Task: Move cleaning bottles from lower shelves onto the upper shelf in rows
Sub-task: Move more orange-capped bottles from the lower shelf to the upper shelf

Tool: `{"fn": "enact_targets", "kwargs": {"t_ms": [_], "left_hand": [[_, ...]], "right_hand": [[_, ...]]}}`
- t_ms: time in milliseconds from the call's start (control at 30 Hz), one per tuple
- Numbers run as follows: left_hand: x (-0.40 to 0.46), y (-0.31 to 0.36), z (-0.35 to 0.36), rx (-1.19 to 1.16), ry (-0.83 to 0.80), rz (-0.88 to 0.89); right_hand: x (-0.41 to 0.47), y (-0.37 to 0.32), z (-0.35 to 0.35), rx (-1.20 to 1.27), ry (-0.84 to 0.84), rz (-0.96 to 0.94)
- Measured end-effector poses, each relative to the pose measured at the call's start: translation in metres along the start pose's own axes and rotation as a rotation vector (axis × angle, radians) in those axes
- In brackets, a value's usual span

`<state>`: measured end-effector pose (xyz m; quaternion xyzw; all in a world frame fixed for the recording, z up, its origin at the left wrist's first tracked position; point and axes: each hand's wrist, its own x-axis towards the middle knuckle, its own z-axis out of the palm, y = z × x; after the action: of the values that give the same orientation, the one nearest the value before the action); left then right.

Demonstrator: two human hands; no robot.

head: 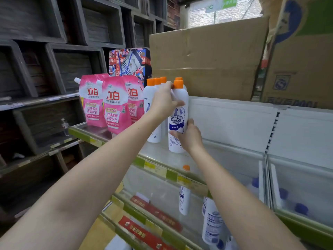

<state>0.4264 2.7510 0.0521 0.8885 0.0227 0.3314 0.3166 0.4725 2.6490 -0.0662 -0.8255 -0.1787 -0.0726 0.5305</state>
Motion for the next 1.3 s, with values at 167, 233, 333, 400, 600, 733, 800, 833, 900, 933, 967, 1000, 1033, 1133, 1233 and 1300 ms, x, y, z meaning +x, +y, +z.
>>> {"fn": "enact_targets", "kwargs": {"t_ms": [167, 233, 333, 400, 600, 733, 800, 833, 900, 933, 967, 1000, 1033, 1133, 1233, 1300], "left_hand": [[0.042, -0.009, -0.006, 0.337, -0.073, 0.067], [0.054, -0.006, -0.010, 0.440, -0.100, 0.079], [0.068, -0.007, -0.012, 0.495, -0.161, 0.064], [0.075, -0.009, -0.008, 0.503, -0.187, 0.055], [0.086, -0.020, 0.008, 0.413, -0.172, 0.041], [0.087, -0.029, 0.014, 0.313, -0.123, 0.052], [0.085, -0.034, 0.014, 0.271, -0.119, 0.068], [0.083, -0.037, 0.014, 0.250, -0.116, 0.078], [0.078, -0.041, 0.013, 0.236, -0.096, 0.109], [0.075, -0.042, 0.013, 0.256, -0.084, 0.130], [0.071, -0.042, 0.013, 0.289, -0.079, 0.155], [0.067, -0.042, 0.014, 0.321, -0.081, 0.181], [0.064, -0.043, 0.015, 0.340, -0.082, 0.203], [0.055, -0.045, 0.015, 0.315, -0.074, 0.235], [0.050, -0.048, 0.012, 0.270, -0.049, 0.257], [0.047, -0.051, 0.013, 0.256, -0.044, 0.293]], "right_hand": [[0.033, 0.002, 0.015, -0.013, -0.068, 0.060], [0.042, 0.000, 0.018, -0.065, -0.085, 0.069], [0.055, -0.003, 0.022, -0.191, -0.085, 0.113], [0.061, -0.005, 0.026, -0.248, -0.083, 0.134], [0.070, -0.010, 0.031, -0.227, -0.042, 0.189], [0.069, -0.010, 0.035, -0.174, 0.006, 0.200], [0.066, -0.010, 0.040, -0.181, 0.030, 0.196], [0.065, -0.009, 0.042, -0.183, 0.046, 0.198], [0.064, -0.008, 0.046, -0.185, 0.085, 0.213], [0.062, -0.007, 0.047, -0.184, 0.101, 0.223], [0.061, -0.007, 0.047, -0.186, 0.113, 0.233], [0.060, -0.007, 0.047, -0.198, 0.119, 0.246], [0.058, -0.007, 0.047, -0.222, 0.119, 0.258], [0.052, -0.004, 0.050, -0.311, 0.132, 0.298], [0.045, 0.001, 0.051, -0.309, 0.201, 0.317], [0.039, 0.004, 0.048, -0.318, 0.187, 0.339]]}}
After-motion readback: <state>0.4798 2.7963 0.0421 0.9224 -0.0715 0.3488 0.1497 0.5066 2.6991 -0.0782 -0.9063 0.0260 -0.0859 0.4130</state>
